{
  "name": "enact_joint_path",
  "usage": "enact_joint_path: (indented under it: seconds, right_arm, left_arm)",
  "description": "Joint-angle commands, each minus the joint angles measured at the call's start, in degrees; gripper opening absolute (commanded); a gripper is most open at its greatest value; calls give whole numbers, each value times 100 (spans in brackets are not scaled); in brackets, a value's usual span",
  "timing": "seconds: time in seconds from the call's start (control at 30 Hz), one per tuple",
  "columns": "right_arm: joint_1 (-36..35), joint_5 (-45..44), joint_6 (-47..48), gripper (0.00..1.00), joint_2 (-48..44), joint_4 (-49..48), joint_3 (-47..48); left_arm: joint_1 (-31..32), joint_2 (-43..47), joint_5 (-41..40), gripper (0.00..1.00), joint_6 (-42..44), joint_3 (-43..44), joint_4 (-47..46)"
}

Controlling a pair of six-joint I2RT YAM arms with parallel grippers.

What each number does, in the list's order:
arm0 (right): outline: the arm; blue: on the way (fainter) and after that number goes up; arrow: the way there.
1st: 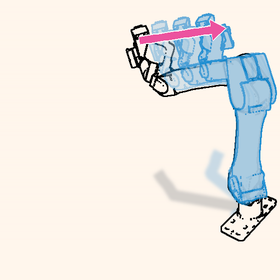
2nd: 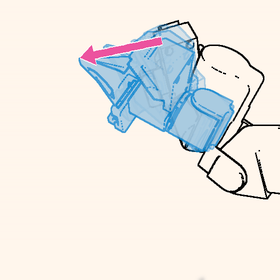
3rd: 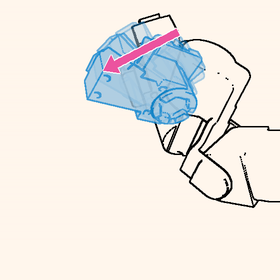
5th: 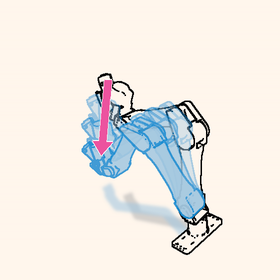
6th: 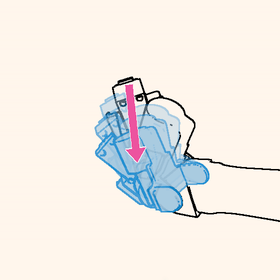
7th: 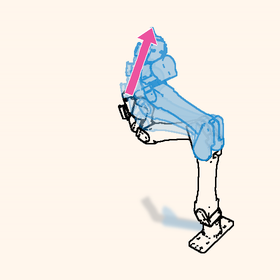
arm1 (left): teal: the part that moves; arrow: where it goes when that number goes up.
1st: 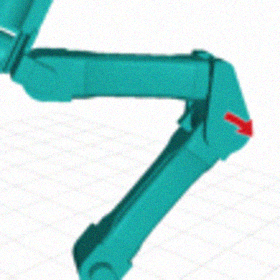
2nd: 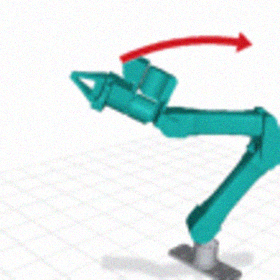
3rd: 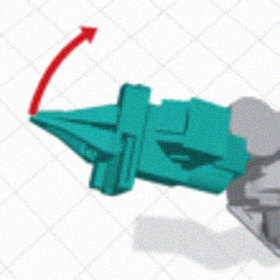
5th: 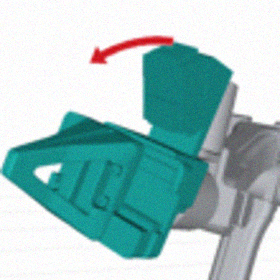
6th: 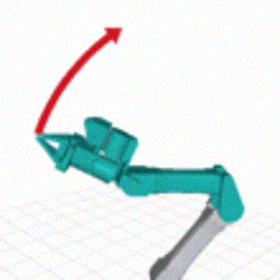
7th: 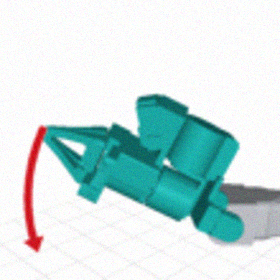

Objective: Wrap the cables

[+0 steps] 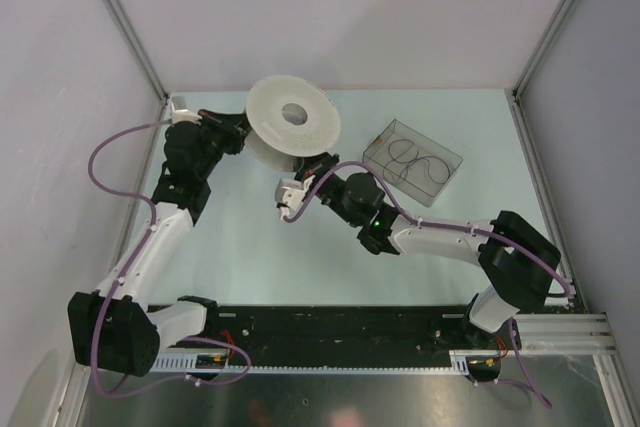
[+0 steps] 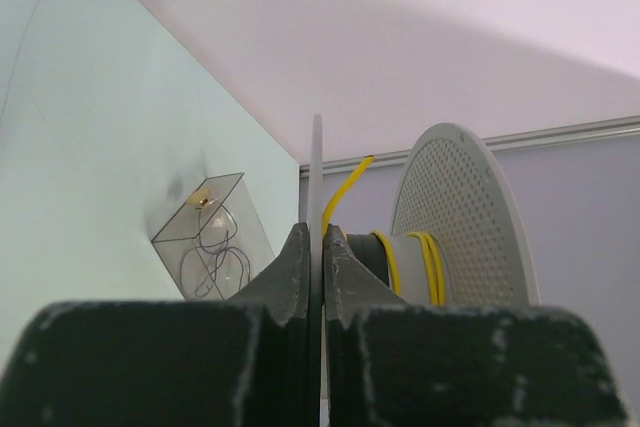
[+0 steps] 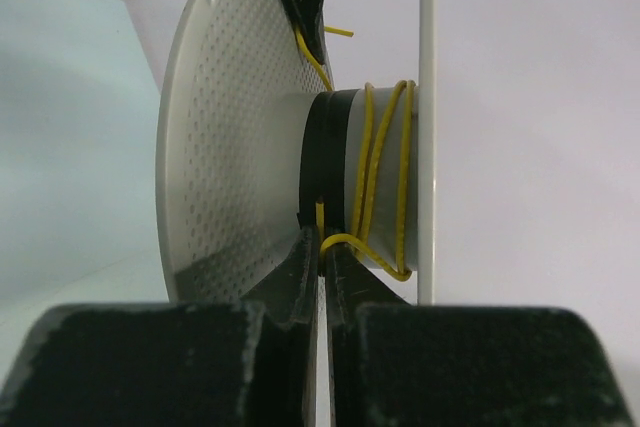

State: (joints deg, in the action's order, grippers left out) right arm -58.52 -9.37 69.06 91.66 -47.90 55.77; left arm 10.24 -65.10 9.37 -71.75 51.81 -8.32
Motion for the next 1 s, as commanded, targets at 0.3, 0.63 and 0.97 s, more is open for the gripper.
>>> enact_joint_path:
  seconds: [0.3, 0.63, 0.97]
  right_arm:
    - [-286, 1586, 691, 0, 342, -332, 208]
    - [-274, 1791, 960, 0, 415, -442, 215]
    - [-244, 1885, 1153, 0, 502, -502, 240]
  left_arm:
    - [651, 298, 716, 0, -87, -126, -364]
    - [806, 390, 719, 0, 45, -163, -364]
    - [931, 399, 694, 0, 115, -196, -364]
